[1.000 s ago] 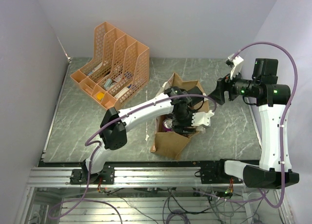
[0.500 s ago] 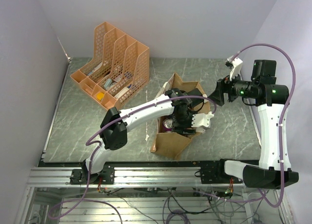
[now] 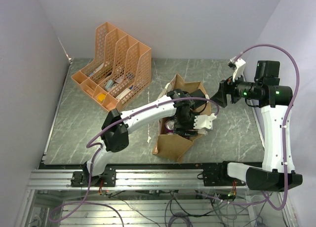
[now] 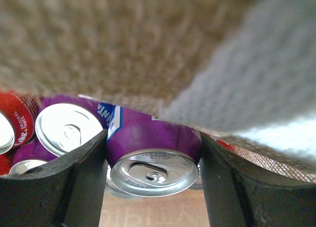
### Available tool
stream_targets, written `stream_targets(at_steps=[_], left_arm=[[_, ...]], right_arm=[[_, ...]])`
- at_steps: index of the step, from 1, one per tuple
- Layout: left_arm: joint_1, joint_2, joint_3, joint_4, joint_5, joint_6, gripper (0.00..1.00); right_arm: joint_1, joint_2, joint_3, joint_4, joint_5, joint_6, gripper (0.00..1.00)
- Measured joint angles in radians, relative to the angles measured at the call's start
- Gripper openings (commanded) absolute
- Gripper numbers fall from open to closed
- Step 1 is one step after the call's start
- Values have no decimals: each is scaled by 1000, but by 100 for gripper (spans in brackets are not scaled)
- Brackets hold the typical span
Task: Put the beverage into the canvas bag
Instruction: Place the drink in the canvas bag.
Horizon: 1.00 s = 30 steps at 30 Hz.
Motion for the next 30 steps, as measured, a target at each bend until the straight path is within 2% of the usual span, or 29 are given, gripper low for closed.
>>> stream_targets(at_steps=[10, 24, 26, 29, 30], left_arm=[[-7, 0, 31, -66, -58, -2, 7], [-7, 21, 55, -76, -34, -1, 7], [-7, 29, 55, -76, -22, 0, 9], [-7, 34, 55, -74, -14, 3, 17], [-7, 34, 55, -74, -13, 3, 22]], right_arm=[[0, 7, 0, 0, 3, -1, 76], [0, 21, 0, 0, 3, -1, 76], [0, 23, 0, 0, 3, -1, 76], [0, 25, 0, 0, 4, -1, 76], [0, 26, 0, 0, 4, -1, 76]])
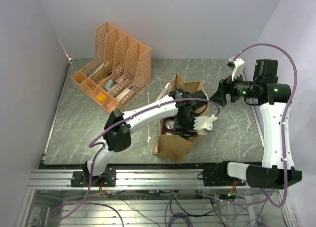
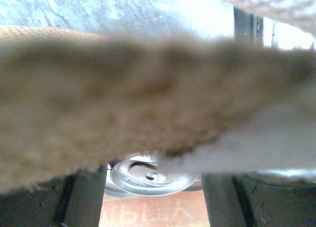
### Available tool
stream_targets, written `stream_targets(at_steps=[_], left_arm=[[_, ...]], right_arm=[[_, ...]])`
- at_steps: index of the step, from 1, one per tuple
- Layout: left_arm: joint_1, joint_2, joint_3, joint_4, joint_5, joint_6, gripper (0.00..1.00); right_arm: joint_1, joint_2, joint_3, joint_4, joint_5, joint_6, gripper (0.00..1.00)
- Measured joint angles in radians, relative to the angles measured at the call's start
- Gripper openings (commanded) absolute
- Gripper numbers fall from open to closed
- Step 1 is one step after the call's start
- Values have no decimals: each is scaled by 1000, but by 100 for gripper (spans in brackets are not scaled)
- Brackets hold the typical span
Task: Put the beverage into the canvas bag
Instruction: Place the drink in the canvas bag.
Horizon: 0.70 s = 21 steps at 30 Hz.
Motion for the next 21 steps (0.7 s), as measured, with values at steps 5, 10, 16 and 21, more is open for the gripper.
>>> stream_targets(at_steps=[5, 10, 16, 21], left_arm=[[0, 0, 0, 1, 3, 0, 46], [0, 0, 0, 3, 5, -1, 59], [0, 0, 0, 4, 4, -2, 74], [0, 0, 0, 10, 5, -10, 85]], right_arm=[[0, 0, 0, 0, 3, 0, 76], [0, 0, 0, 0, 3, 0, 76], [0, 9, 0, 0, 3, 0, 76], [0, 12, 0, 0, 3, 0, 76]])
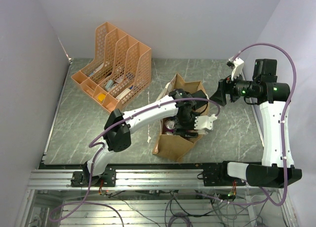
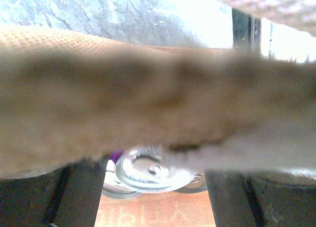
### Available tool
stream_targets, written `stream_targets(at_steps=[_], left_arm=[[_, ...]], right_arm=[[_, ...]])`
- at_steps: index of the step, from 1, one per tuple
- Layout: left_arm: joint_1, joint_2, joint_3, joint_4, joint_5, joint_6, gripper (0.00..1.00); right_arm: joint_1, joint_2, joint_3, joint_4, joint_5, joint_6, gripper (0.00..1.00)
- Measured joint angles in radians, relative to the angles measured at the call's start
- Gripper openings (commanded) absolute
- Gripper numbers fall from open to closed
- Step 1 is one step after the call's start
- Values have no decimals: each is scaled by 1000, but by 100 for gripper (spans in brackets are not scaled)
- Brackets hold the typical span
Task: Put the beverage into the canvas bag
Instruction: Place the drink in the canvas bag.
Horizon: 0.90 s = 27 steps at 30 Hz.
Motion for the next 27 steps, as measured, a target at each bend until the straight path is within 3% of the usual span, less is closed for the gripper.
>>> stream_targets(at_steps=[7, 27], left_arm=[[0, -14, 0, 22, 10, -23, 98], [0, -90, 29, 59, 0, -29, 96]], right_arm=[[0, 0, 0, 0, 1, 0, 76], [0, 0, 1, 0, 2, 0, 76]])
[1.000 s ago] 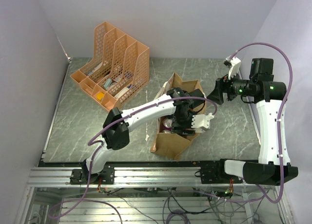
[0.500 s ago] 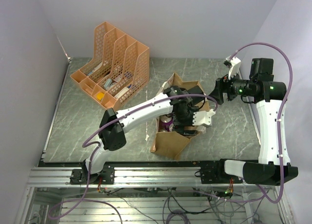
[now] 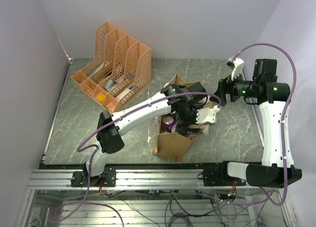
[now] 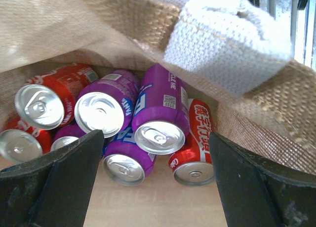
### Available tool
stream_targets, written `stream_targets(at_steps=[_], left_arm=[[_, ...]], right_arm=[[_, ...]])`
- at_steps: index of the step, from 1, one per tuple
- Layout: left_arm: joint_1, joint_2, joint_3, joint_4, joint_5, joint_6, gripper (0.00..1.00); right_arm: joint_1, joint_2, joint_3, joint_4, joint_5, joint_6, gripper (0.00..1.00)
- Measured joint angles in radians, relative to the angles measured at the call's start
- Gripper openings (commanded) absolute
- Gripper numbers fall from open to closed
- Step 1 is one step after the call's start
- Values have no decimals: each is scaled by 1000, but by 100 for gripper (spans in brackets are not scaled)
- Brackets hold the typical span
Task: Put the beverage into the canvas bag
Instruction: Place the drink in the canvas bag.
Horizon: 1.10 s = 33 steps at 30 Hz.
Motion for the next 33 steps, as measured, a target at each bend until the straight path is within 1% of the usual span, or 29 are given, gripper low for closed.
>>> stream_targets(at_steps=[8, 12, 17, 20, 23, 24, 30, 33], left_arm=[[0, -83, 5, 60, -44, -2, 96], [13, -120, 5, 87, -61, -11, 97], [77, -172, 15, 123, -72, -38, 100], [138, -222, 16, 151, -84, -64, 100], [205, -283, 16, 180, -101, -100, 99], [229, -302, 16, 188, -108, -112, 99], [382, -428, -35, 256, -173, -205, 99], [489, -488, -91, 290, -217, -267, 99]], right_arm=[[0, 32, 39, 0, -3, 1, 76], [0, 60, 75, 3, -2, 11, 79], [0, 99, 152, 24, 39, 54, 84], [-2, 121, 196, 48, 112, 87, 88], [-14, 141, 232, 72, 226, 119, 99], [-21, 148, 245, 79, 274, 133, 100], [-47, 185, 285, 122, 518, 182, 100], [-48, 193, 291, 137, 613, 205, 100]])
